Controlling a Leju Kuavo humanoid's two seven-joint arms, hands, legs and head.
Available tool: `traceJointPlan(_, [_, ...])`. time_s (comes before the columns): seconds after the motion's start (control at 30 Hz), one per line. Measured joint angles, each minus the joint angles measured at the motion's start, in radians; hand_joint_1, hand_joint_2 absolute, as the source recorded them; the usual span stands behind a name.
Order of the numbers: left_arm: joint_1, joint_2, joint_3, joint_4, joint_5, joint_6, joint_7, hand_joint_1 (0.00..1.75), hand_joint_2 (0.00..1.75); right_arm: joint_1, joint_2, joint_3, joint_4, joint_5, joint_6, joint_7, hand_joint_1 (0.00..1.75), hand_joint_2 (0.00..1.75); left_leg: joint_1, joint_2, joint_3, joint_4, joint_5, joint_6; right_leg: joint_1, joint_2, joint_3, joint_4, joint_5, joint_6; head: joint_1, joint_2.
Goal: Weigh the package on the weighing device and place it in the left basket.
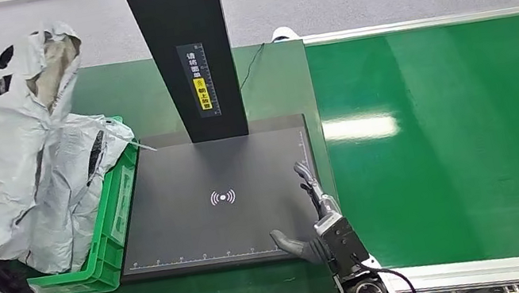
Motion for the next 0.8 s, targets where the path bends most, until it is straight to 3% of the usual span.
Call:
traceJointPlan(0.37, [-0.139,0.083,0.155,0.362,-0.074,0.009,0.024,1.75,1.75,0.002,0.004,0.001,0.000,0.002,0.008,0.006,0.00,1.75,0.000,0.000,0.000,0.000,0.000,0.000,0.000,0.000,0.000,0.000,0.000,0.000,0.000,0.000])
traceJointPlan(0.53, [-0.182,0.100,0.165,0.503,-0.151,-0.006,0.013,1.61,1.75,0.003,0.006,0.000,-0.001,0.005,0.007,0.016,0.00,1.75,0.000,0.000,0.000,0.000,0.000,0.000,0.000,0.000,0.000,0.000,0.000,0.000,0.000,0.000])
traceJointPlan(0.57, [-0.187,0.099,0.160,0.522,-0.170,-0.005,0.010,1.51,1.75,0.004,0.007,0.000,-0.002,0.005,0.006,0.017,0.00,1.75,0.000,0.000,0.000,0.000,0.000,0.000,0.000,0.000,-0.001,0.000,0.000,0.000,0.000,0.000])
traceJointPlan(0.7, [-0.206,0.087,0.127,0.571,-0.240,0.004,0.008,0.10,1.75,0.010,0.009,0.000,-0.010,0.007,-0.001,0.023,0.00,1.75,0.000,0.000,0.000,0.000,0.000,0.000,0.000,0.000,-0.001,0.000,0.000,0.000,0.000,0.000])
traceJointPlan(0.8, [-0.212,0.072,0.092,0.582,-0.290,0.023,0.026,0.00,1.75,0.016,0.011,0.000,-0.019,0.013,-0.003,0.031,0.00,1.75,0.000,0.000,0.000,0.000,0.000,0.000,0.000,0.000,-0.001,0.000,0.000,0.000,0.000,0.000])
